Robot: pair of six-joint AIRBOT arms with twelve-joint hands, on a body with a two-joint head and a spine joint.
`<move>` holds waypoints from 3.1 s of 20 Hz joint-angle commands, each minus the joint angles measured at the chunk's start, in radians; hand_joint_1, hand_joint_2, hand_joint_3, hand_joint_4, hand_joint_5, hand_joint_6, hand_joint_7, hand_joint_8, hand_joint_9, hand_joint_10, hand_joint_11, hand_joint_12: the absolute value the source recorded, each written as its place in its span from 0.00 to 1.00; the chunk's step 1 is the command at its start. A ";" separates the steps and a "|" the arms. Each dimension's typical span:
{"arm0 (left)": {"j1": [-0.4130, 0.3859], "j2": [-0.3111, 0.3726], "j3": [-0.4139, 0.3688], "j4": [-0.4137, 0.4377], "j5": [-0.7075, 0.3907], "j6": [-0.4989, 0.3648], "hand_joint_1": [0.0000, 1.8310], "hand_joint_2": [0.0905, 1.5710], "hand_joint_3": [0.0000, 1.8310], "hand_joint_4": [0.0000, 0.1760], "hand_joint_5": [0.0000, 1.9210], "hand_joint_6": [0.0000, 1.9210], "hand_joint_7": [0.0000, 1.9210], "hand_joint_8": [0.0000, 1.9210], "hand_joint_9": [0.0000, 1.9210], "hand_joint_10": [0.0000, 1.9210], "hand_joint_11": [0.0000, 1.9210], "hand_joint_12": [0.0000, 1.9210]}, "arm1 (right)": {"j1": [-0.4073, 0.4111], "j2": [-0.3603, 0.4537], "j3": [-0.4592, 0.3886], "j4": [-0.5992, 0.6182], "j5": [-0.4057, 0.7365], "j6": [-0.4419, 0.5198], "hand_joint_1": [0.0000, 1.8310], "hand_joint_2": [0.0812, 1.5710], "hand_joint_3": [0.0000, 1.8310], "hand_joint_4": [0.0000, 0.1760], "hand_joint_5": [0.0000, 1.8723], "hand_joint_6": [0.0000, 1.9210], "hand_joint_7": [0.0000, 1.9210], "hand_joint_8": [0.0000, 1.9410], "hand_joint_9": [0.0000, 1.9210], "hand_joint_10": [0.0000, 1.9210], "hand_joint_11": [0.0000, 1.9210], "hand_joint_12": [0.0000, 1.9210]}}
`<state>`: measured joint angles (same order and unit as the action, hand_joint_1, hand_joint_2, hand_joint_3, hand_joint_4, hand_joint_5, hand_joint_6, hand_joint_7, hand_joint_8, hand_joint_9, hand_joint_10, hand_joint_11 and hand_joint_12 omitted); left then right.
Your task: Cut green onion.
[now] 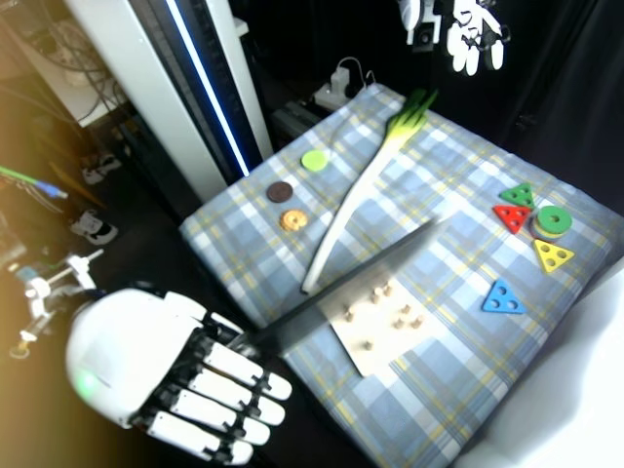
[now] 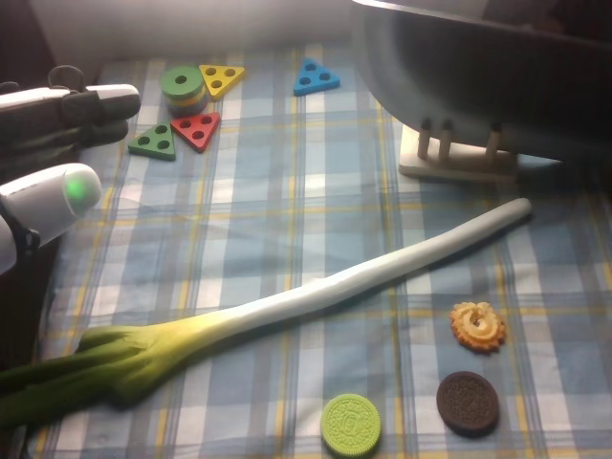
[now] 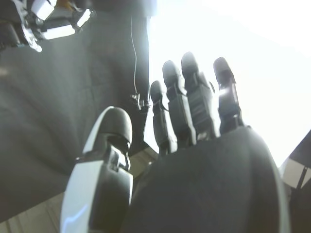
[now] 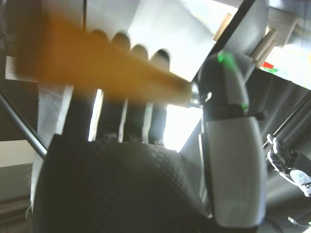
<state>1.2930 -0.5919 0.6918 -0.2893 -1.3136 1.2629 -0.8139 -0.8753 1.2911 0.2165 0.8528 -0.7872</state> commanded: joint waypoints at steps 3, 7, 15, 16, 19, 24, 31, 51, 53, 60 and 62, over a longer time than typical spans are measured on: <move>-0.009 -0.005 0.006 -0.005 -0.114 -0.009 0.28 0.88 0.00 0.34 0.27 0.00 0.28 0.00 0.25 0.00 0.00 0.24 | 0.026 -0.009 0.024 0.025 0.106 -0.001 0.62 0.78 0.01 0.00 0.44 0.65 0.35 0.72 0.47 0.02 0.24 0.60; -0.008 -0.010 0.007 -0.007 -0.113 -0.010 0.27 0.89 0.00 0.29 0.28 0.00 0.28 0.00 0.26 0.00 0.00 0.27 | 0.032 -0.018 0.034 0.025 0.093 -0.001 0.53 0.78 0.00 0.16 0.40 0.69 0.48 0.32 0.54 0.22 0.35 0.64; -0.007 -0.014 0.011 -0.009 -0.109 -0.014 0.34 0.87 0.00 0.29 0.27 0.00 0.29 0.00 0.26 0.00 0.00 0.25 | 0.032 -0.025 0.037 0.026 0.089 -0.001 0.24 0.90 0.00 0.00 0.35 0.86 0.57 1.00 0.65 1.00 0.60 1.00; -0.007 -0.015 0.012 -0.009 -0.108 -0.015 0.35 0.87 0.00 0.24 0.27 0.01 0.29 0.00 0.26 0.00 0.00 0.25 | 0.032 -0.025 0.038 0.026 0.089 -0.001 0.20 0.89 0.00 0.00 0.30 0.74 0.57 1.00 0.65 1.00 0.54 1.00; -0.007 -0.018 0.014 -0.009 -0.103 -0.015 0.34 0.87 0.00 0.27 0.28 0.00 0.32 0.01 0.26 0.00 0.00 0.25 | 0.032 -0.025 0.038 0.026 0.089 -0.012 0.17 0.87 0.00 0.00 0.22 0.39 0.33 0.95 0.39 0.99 0.44 1.00; -0.008 -0.024 0.016 -0.011 -0.100 -0.017 0.32 0.88 0.00 0.38 0.29 0.00 0.32 0.00 0.27 0.00 0.00 0.25 | 0.032 -0.025 0.038 0.026 0.089 -0.015 0.23 0.88 0.00 0.69 0.38 1.00 0.55 1.00 0.65 1.00 0.69 1.00; -0.008 -0.030 0.017 -0.015 -0.101 -0.021 0.33 0.88 0.00 0.39 0.27 0.00 0.32 0.00 0.28 0.00 0.00 0.28 | 0.036 -0.021 0.030 0.023 0.094 -0.015 0.26 0.90 0.00 0.47 0.42 1.00 0.59 1.00 0.70 1.00 0.74 1.00; -0.207 -0.088 0.057 0.251 0.211 -0.033 0.20 0.91 0.00 0.04 0.32 0.00 0.34 0.00 0.30 0.00 0.02 0.41 | 0.179 0.009 -0.053 -0.186 0.184 -0.027 0.44 0.88 0.00 0.88 0.45 1.00 0.62 1.00 0.72 1.00 0.74 1.00; -0.227 -0.103 0.062 0.268 0.237 -0.033 0.19 0.91 0.00 0.13 0.36 0.00 0.36 0.00 0.32 0.00 0.04 0.48 | 0.179 0.001 -0.053 -0.186 0.182 -0.027 0.42 0.88 0.00 0.80 0.47 1.00 0.63 1.00 0.72 1.00 0.75 1.00; -0.232 -0.111 0.065 0.272 0.251 -0.033 0.19 0.93 0.00 0.05 0.33 0.00 0.32 0.00 0.30 0.00 0.00 0.50 | 0.213 -0.052 -0.015 -0.209 0.115 -0.027 0.40 0.86 0.00 0.59 0.48 1.00 0.65 1.00 0.74 1.00 0.75 1.00; -0.234 -0.114 0.067 0.272 0.253 -0.034 0.22 0.92 0.00 0.02 0.33 0.00 0.31 0.00 0.29 0.00 0.02 0.52 | 0.219 -0.058 -0.007 -0.222 0.087 -0.027 0.38 0.87 0.00 0.63 0.47 1.00 0.64 1.00 0.73 1.00 0.76 1.00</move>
<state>1.0729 -0.7021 0.7555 -0.0139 -0.9497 1.2358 -0.6018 -0.9329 1.2793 -0.0025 0.8700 -0.8097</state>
